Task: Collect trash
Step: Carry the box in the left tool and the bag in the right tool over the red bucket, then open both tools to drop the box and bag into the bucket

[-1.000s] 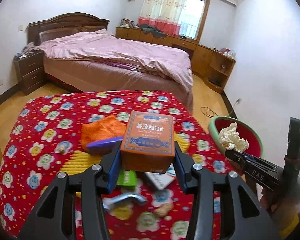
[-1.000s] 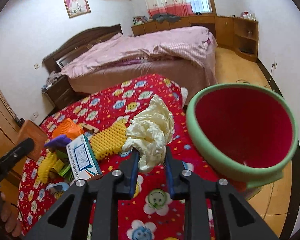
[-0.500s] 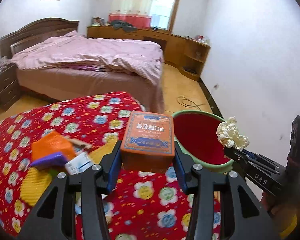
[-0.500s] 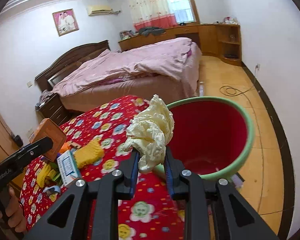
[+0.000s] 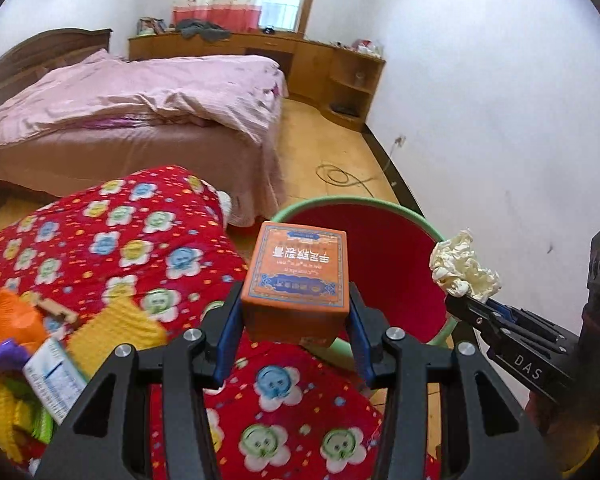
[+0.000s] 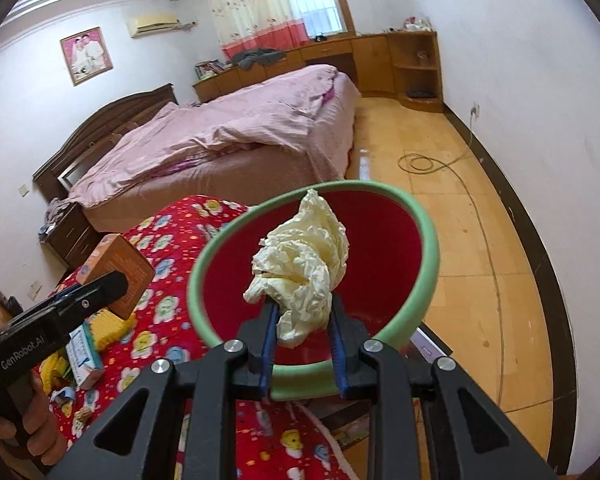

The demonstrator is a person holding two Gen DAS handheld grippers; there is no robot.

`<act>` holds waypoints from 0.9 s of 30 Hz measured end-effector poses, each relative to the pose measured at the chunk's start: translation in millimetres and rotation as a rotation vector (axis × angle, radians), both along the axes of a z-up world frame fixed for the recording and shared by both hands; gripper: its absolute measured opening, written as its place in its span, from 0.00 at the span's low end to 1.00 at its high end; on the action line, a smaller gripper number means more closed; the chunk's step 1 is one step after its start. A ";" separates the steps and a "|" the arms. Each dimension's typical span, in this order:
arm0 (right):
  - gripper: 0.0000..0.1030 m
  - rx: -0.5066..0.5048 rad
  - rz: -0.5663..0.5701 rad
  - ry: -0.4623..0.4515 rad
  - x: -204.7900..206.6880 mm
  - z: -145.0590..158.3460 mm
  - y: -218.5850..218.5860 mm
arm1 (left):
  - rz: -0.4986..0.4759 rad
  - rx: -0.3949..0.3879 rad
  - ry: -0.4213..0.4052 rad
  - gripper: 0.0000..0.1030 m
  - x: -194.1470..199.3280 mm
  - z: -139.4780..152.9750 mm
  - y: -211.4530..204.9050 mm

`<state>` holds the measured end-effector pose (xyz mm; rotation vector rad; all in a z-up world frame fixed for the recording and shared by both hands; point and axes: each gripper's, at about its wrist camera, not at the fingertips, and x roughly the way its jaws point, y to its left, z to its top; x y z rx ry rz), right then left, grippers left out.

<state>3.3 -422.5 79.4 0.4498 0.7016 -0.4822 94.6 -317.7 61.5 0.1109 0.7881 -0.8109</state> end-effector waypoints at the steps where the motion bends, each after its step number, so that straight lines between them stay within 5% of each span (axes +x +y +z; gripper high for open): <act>1: 0.25 0.004 -0.005 0.005 0.9 -2.6 -2.7 | -0.008 0.005 0.002 0.47 0.7 -3.1 -5.1; 13: 0.27 0.055 -0.049 0.058 11.4 -35.0 -23.8 | -0.072 0.053 0.044 0.47 7.5 -34.3 -42.4; 15: 0.27 0.054 -0.051 0.057 12.1 -36.3 -24.3 | -0.073 0.060 0.047 0.53 8.0 -35.3 -44.6; 27: 0.47 0.048 -0.052 -0.005 0.8 -23.9 -17.9 | -0.032 0.021 0.029 0.58 6.5 -20.1 -28.5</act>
